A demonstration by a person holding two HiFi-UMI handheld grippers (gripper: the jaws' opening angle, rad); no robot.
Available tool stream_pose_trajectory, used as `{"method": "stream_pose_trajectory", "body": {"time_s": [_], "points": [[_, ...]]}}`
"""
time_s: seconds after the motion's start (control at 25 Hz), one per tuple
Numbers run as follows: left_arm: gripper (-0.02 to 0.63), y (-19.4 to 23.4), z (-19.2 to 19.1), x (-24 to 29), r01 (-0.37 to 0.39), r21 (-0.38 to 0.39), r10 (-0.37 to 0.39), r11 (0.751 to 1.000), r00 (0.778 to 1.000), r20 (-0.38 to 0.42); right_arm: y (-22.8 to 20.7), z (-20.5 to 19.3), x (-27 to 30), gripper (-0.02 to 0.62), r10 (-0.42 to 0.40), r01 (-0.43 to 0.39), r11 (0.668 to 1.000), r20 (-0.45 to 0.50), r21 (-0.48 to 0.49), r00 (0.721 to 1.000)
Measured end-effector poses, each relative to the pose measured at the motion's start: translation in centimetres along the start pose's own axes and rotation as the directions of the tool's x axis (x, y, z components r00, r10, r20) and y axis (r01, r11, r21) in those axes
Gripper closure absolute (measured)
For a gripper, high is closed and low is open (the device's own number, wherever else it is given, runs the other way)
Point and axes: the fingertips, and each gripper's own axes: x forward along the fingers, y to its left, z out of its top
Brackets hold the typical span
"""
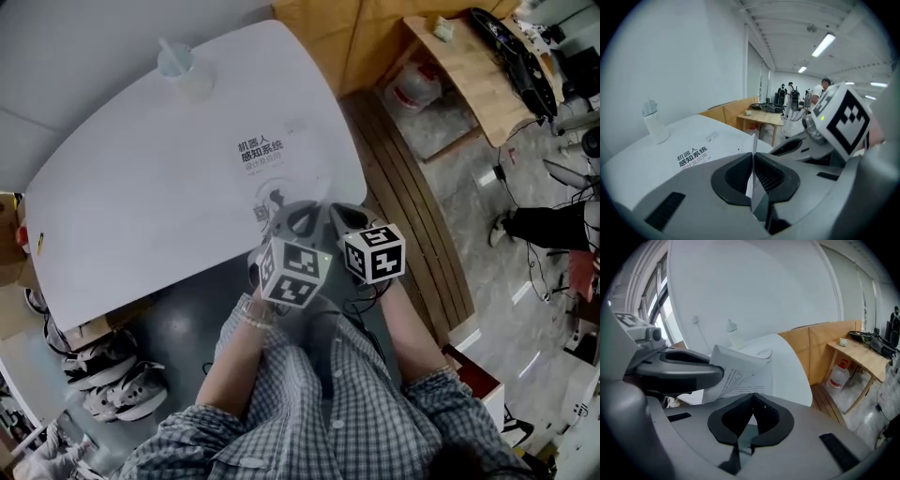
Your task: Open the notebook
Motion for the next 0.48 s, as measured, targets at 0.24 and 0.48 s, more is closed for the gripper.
{"method": "stream_pose_trajectory", "body": {"time_s": [0.24, 0.48], "points": [[0.581, 1.9, 0.3, -2.0, -0.038, -0.185, 0.051, 0.982, 0.997, 0.061, 0.5, -1.2, 2.3, 0.574, -0.041, 0.041, 0.999, -0.041, 0.006, 0.998], [0.581, 3.7, 0.5, -4.1, -0.062, -0.178, 0.076, 0.982, 0.995, 0.071, 0.5, -1.3, 2.4, 0.574, -0.084, 0.079, 0.993, -0.065, -0.082, 0.994]]}}
